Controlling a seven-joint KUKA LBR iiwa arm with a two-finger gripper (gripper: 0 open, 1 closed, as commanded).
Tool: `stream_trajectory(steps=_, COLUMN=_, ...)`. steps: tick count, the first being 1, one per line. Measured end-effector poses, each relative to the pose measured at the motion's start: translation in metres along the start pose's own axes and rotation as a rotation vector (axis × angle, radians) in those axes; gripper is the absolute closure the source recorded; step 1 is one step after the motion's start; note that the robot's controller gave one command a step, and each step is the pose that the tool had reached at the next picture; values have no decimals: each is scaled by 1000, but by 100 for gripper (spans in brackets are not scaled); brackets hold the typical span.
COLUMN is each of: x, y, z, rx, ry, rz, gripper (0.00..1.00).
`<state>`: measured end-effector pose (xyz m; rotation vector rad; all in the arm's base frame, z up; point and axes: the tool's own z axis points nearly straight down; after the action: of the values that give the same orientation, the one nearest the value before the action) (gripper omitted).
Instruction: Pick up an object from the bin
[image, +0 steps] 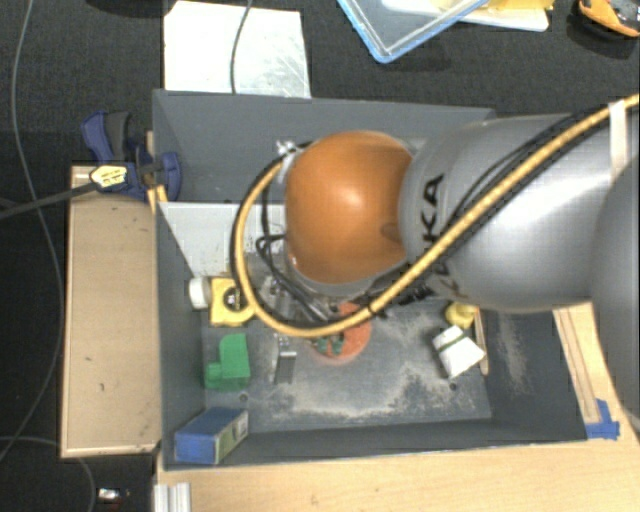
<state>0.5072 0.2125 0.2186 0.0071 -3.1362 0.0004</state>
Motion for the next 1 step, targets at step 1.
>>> stream_trajectory(steps=1, x=-2, y=-1, z=-4, rx=-1, ry=-8, rz=5, gripper=0)
